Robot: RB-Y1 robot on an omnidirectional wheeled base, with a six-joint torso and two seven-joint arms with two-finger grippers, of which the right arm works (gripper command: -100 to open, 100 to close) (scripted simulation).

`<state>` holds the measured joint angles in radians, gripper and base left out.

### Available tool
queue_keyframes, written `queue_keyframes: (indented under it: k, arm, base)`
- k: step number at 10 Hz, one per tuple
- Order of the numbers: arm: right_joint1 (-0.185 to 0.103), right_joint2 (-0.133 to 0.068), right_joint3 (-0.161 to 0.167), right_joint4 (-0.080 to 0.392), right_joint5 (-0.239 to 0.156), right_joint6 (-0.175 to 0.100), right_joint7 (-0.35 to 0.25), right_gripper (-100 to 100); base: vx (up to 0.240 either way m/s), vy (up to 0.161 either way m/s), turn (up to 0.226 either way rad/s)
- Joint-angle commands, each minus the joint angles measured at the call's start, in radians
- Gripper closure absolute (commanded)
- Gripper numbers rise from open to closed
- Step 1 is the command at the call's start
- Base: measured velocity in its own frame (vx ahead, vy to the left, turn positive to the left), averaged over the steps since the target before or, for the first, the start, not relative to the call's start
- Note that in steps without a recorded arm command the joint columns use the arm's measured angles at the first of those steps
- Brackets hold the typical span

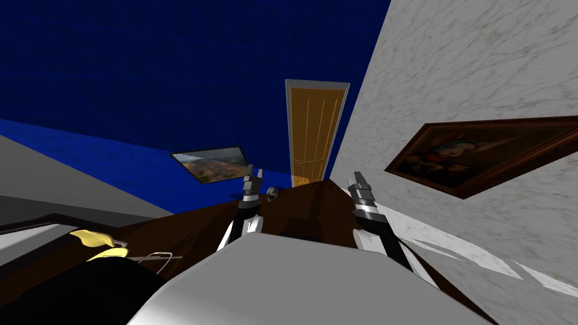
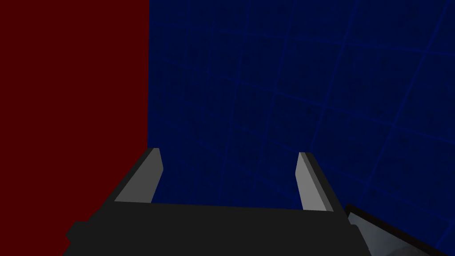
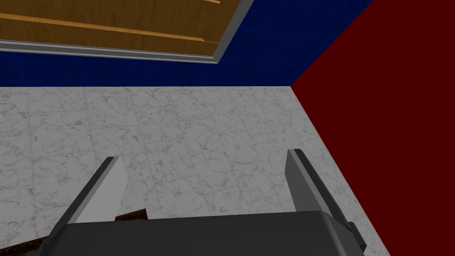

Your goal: Pull the door open

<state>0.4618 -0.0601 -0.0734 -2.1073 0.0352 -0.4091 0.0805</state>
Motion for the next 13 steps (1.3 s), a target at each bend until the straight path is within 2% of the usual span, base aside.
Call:
queue_keyframes:
  k: [1, 5, 13]
  arm:
    - [-0.012, -0.006, -0.003, 0.032, -0.006, -0.007, -0.004, -100]
    - [-0.050, -0.016, -0.005, 0.126, -0.019, -0.033, -0.011, -100]
    - [-0.139, -0.036, -0.010, 0.354, -0.049, -0.094, -0.028, -100]
  base:
    - [0.080, -0.004, 0.077]
    - [0.083, -0.004, 0.082]
    - [0.095, -0.004, 0.101]
